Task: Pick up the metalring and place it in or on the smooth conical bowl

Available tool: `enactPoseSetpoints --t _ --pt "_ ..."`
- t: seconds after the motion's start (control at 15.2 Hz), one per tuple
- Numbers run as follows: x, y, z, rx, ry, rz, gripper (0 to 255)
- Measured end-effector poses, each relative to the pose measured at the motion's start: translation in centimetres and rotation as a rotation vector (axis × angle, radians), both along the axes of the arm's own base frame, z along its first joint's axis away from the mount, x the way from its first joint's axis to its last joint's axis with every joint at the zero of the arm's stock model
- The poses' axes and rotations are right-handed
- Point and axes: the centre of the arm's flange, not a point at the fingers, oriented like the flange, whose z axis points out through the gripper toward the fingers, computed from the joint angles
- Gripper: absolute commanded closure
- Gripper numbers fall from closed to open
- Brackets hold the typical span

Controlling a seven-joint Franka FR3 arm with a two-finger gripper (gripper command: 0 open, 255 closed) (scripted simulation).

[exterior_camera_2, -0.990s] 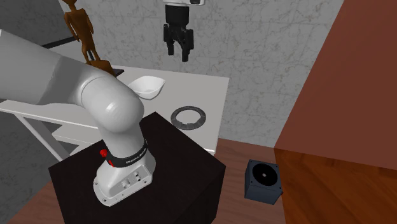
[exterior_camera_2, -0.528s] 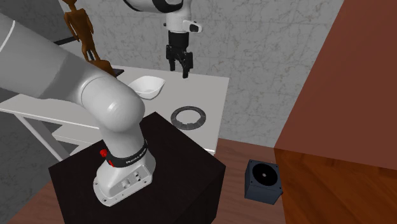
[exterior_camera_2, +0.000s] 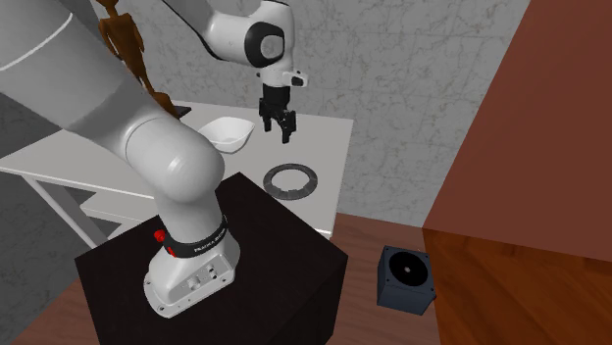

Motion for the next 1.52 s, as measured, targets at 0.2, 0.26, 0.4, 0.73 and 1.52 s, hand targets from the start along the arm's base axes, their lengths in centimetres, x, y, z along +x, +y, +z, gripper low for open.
enactPoseSetpoints --t 0.2,0.26,0.4,0.73,1.52 --pt "1.3 1.5 -4.0 0.005 -0.001 0.006 0" --pt "1.3 1.8 -5.1 0.007 -0.002 0.008 0" --pt "1.9 2.5 -7.8 0.010 -0.004 0.013 0" --pt "3.3 4.2 -12.9 0.018 -0.007 0.022 0" --pt "3.0 4.7 -17.0 0.020 -0.008 0.022 0"
